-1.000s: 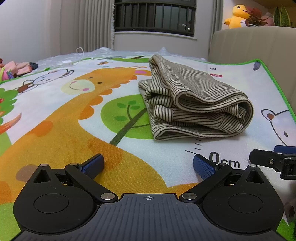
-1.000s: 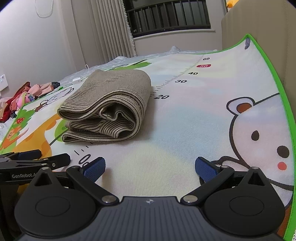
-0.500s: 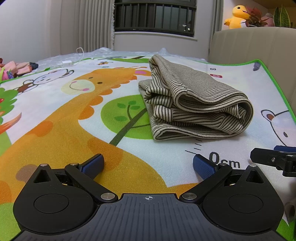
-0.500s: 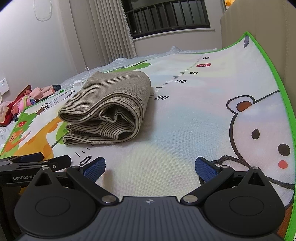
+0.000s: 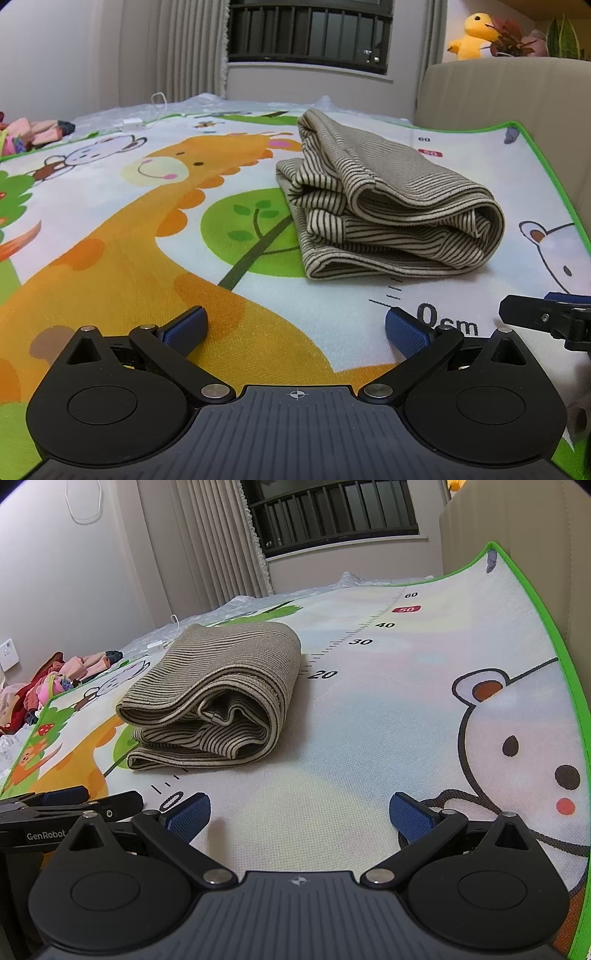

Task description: Fold clothes

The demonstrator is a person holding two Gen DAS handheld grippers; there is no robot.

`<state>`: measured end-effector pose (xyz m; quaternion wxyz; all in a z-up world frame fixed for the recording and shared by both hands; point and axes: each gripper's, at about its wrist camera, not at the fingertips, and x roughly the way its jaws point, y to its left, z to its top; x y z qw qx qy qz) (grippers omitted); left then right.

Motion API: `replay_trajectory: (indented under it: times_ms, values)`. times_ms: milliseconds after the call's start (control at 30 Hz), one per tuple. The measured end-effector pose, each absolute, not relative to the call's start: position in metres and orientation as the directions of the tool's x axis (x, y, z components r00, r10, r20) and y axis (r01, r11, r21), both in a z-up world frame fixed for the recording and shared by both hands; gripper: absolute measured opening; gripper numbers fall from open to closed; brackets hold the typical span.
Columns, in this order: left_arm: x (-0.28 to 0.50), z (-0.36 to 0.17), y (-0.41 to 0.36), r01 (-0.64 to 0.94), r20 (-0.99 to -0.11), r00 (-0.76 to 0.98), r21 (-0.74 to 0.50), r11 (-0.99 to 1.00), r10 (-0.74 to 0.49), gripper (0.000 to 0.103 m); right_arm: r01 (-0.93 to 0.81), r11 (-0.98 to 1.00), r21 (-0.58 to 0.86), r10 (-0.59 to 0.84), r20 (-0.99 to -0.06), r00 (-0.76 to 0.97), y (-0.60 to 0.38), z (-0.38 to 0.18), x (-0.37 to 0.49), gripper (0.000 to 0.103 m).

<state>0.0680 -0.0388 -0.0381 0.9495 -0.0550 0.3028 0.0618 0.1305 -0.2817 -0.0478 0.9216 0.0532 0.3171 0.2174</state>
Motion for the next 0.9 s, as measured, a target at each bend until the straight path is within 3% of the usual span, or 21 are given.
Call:
replay_trajectory:
  times_ms: [900]
  values:
    - [0.0684,-0.0381,-0.0399,-0.154,-0.583,0.808,-0.061,0.986,0.090,0.103,-0.363,0.896,0.257,0.444,-0.555,0.704,-0.2847,-0.0472,0.1298,0.103]
